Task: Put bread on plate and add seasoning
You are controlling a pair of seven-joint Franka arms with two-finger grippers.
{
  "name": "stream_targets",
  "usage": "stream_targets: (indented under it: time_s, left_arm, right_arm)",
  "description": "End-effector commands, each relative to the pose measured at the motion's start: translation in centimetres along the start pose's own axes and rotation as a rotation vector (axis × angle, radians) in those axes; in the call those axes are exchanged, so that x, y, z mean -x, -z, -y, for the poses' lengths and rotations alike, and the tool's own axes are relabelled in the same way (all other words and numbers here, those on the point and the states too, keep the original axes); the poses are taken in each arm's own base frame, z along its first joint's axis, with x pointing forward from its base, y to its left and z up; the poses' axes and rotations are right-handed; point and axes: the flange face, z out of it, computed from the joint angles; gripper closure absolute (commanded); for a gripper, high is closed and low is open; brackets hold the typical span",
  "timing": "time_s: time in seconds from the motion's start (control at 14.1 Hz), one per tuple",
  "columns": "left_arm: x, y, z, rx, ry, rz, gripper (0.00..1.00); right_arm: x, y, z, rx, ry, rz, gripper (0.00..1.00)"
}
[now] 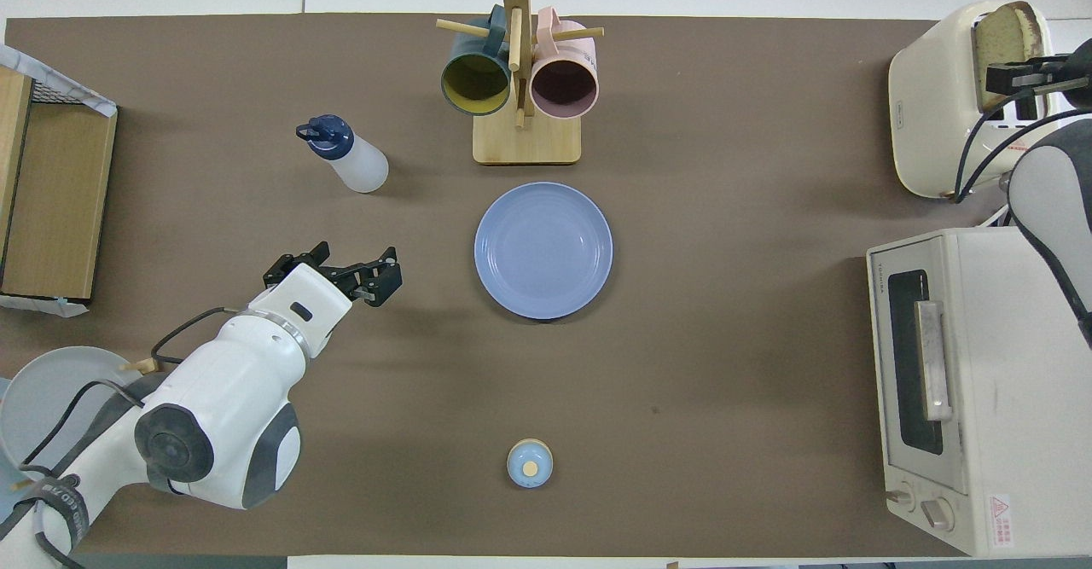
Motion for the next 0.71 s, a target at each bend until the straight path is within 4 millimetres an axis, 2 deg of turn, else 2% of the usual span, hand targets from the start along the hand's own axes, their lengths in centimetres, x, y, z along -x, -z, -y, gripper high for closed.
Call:
stream_targets:
  time_s: [0.0, 0.07, 0.14, 0.21, 0.28, 0.36, 0.57, 0.64]
  left_arm:
    - [0.3, -0.8, -0.3, 0.013, 0.014, -0.020, 0.00]
    - [0.1, -1.0, -0.3, 0.013, 0.013, -0.021, 0.00]
    - [-0.3, -1.1, -0.3, 0.013, 0.012, -0.025, 0.00]
    - [-0.2, -1.5, -0.4, 0.014, 0.012, -0.019, 0.00]
    - [-0.1, -2.3, -0.4, 0.014, 0.014, -0.008, 0.00]
    - [-0.4, -2.4, -0.6, 0.017, 0.011, -0.012, 0.00]
    - [-1.4, -2.6, -0.9, 0.021, 0.011, -0.023, 0.00]
    - [-1.7, -3.3, -0.8, 0.021, 0.015, -0.021, 0.00]
  right_arm:
    - [0.0, -0.7, -0.3, 0.009, 0.004, -0.013, 0.30]
    - [0.0, -0.6, -0.4, 0.010, 0.005, -0.013, 0.33]
    - [0.0, -0.6, -0.4, 0.010, 0.008, -0.010, 0.58]
    - [0.1, -0.6, -0.4, 0.011, 0.011, -0.005, 0.75]
    - [0.1, -0.5, -0.6, 0.019, 0.021, -0.004, 0.91]
    - [0.0, -0.5, -0.5, 0.041, 0.057, 0.003, 1.00]
    - [-0.2, -0.2, -0.3, 0.087, 0.121, 0.018, 1.00]
    - [-0.4, -0.1, -0.2, 0.089, 0.128, 0.016, 1.00]
